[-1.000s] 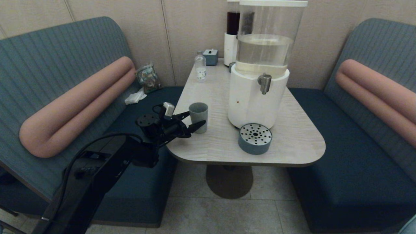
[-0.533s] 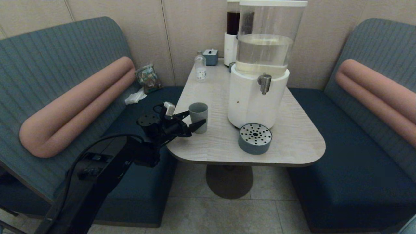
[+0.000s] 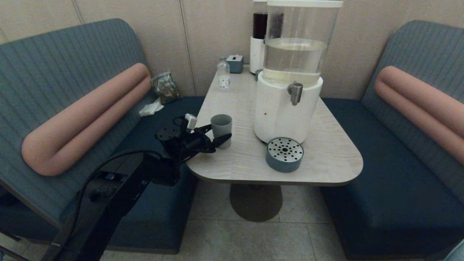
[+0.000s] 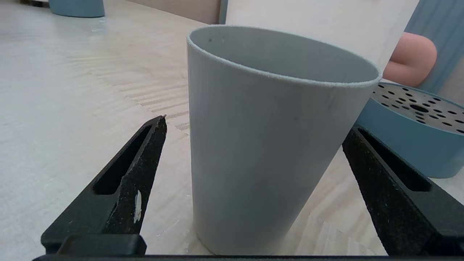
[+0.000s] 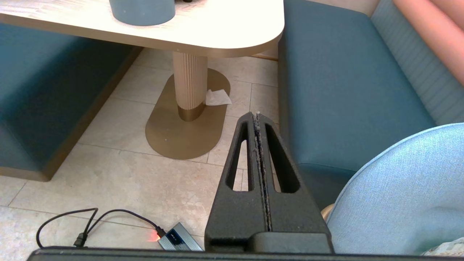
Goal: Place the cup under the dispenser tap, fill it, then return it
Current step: Pick up the cup
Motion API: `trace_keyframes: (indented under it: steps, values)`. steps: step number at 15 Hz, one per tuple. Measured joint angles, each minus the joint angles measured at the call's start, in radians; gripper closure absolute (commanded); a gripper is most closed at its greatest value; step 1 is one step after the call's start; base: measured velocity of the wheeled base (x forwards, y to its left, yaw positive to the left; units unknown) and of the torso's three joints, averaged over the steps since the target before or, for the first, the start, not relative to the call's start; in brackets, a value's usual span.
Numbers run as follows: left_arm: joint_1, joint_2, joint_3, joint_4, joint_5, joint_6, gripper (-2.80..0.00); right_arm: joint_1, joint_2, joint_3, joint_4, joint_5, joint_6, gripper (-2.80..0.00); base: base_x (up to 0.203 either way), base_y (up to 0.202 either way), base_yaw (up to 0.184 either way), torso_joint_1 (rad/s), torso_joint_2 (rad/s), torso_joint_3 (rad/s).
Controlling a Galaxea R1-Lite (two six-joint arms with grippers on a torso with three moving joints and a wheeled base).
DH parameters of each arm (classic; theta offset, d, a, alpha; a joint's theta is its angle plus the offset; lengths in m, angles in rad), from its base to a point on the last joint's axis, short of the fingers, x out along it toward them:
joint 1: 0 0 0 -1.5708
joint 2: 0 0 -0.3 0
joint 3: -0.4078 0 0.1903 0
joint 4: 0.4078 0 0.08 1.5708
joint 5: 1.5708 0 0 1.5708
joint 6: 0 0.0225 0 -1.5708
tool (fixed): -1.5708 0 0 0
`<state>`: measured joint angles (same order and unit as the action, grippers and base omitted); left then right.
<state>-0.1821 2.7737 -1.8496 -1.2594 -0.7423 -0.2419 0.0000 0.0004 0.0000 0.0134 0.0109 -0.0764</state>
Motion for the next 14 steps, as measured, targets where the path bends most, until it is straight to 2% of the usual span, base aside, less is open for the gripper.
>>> trace_keyframes:
  steps: [8,9,14]
  values:
    - [0.000,0.003,-0.022,-0.002,0.000,0.000,-2.80,0.000,0.000,0.000,0.000,0.001,0.000,0.00,0.000,0.000,0.000,0.000,0.00,0.000]
    - [0.000,0.004,-0.022,-0.002,0.000,0.000,0.00,0.000,0.000,0.000,0.000,0.001,0.000,0.00,0.000,0.000,0.000,0.000,0.00,0.000]
    - [0.000,0.002,-0.023,0.004,0.003,0.000,0.00,0.000,0.000,0.000,-0.001,0.001,-0.006,0.00,0.000,0.000,0.000,0.000,0.00,0.000]
